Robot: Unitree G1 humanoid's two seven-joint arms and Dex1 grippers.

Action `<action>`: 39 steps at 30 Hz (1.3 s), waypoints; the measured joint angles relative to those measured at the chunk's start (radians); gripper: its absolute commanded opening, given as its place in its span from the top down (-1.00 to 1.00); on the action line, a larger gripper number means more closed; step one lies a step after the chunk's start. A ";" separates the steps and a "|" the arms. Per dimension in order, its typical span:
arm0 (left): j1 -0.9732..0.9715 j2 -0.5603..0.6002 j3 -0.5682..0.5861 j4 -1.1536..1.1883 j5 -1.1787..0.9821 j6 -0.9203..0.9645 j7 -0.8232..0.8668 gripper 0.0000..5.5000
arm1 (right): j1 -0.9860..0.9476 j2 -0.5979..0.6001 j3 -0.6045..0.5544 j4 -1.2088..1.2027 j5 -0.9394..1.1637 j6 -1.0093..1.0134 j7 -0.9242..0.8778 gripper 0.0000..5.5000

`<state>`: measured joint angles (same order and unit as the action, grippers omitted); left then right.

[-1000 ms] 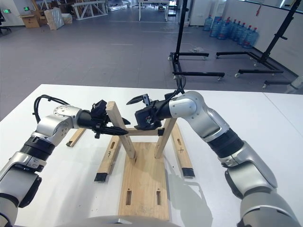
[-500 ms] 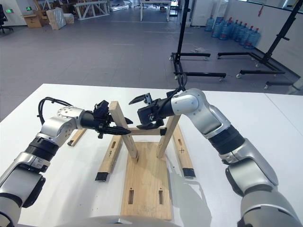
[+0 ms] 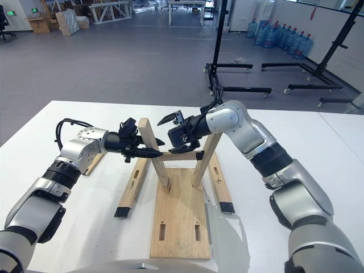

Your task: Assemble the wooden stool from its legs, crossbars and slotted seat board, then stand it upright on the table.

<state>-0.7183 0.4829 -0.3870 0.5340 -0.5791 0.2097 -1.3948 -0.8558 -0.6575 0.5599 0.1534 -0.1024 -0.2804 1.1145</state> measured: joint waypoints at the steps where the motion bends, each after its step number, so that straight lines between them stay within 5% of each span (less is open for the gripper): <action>1: 0.000 0.000 0.000 0.002 0.000 -0.001 -0.001 0.26 | 0.007 0.005 0.000 0.000 -0.018 -0.011 -0.024 -0.64; 15: -0.121 0.001 -0.029 0.141 0.024 -0.039 0.010 0.26 | 0.034 0.072 -0.123 0.098 -0.035 -0.078 -0.219 -0.64; 27: -0.154 0.008 -0.042 0.184 0.039 -0.051 0.003 0.26 | -0.117 0.048 -0.444 0.423 0.072 -0.012 -0.452 -0.64; 39: -0.155 0.013 -0.043 0.183 0.039 -0.054 -0.002 0.26 | -0.018 -0.069 -0.671 0.738 0.466 0.497 0.238 -0.64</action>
<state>-0.8733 0.4960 -0.4305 0.7170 -0.5401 0.1552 -1.3972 -0.8740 -0.7260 -0.1112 0.8919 0.3633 0.2164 1.3521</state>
